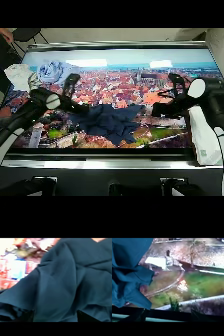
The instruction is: Fold the shirts.
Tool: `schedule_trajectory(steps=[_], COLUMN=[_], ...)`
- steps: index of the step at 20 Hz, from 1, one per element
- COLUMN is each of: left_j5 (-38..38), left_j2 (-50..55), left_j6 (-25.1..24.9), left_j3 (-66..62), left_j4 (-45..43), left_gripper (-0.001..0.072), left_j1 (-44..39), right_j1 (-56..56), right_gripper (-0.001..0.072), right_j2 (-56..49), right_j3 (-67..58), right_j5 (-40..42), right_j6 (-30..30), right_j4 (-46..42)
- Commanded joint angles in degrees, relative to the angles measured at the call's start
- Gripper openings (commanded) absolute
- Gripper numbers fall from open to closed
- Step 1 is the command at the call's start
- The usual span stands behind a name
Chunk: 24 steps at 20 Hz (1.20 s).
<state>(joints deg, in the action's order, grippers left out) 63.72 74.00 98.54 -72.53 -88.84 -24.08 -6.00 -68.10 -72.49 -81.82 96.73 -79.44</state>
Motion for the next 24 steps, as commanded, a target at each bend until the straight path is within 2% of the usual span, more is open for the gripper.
schedule_trajectory(steps=[1, 3, 6, 11, 13, 16, 19, 22, 23, 24], left_j5=[3.43, 7.76, 11.96, 4.52, 2.19, -2.19, -6.4, -7.23, -7.21, -7.21], left_j2=[-1.33, -1.66, -1.55, -1.01, 1.25, 5.31, 8.46, 11.39, 12.17, 12.7], left_j6=[-2.49, -5.11, -8.61, -9.75, -13.51, -16.33, -16.33, -18.14, -18.93, -18.88], left_j3=[-5.18, -6.99, -1.9, 11.76, 13.73, 13.7, 13.7, 13.7, 13.7, 13.7], left_j4=[0.0, 3.23, 11.8, 19.54, 26.47, 33.2, 34.91, 34.91, 34.86, 34.88], left_gripper=[0.0635, 0.0635, 0.0634, 0.0631, 0.06, 0.06, 0.06, 0.0593, 0.0558, 0.0347], left_j1=[8.44, 14.47, 22.1, 28.55, 28.48, 26.43, 24.06, 22.03, 21.57, 21.51], right_j1=[0.0, 0.15, 0.15, 0.15, 0.15, 0.15, 0.15, 0.15, 0.13, 0.13], right_gripper=[0.0706, 0.0707, 0.0708, 0.0707, 0.0707, 0.0707, 0.0707, 0.0707, 0.0707, 0.0706], right_j2=[-2.64, -4.28, -8.22, -14.88, -16.76, -18.93, -20.7, -23.52, -24.79, -25.92], right_j3=[1.57, 1.57, 1.57, 1.57, 1.57, 1.57, 1.57, 1.57, 1.57, 1.57], right_j5=[7.74, 11.93, 17.53, 23.58, 25.22, 26.88, 28.11, 29.55, 29.73, 29.94], right_j6=[0.11, 0.7, 3.91, 5.75, 5.77, 5.77, 5.75, 5.7, 5.38, 4.24], right_j4=[2.36, 2.34, 2.36, 5.07, 6.36, 6.86, 7.56, 12.24, 14.99, 17.57])
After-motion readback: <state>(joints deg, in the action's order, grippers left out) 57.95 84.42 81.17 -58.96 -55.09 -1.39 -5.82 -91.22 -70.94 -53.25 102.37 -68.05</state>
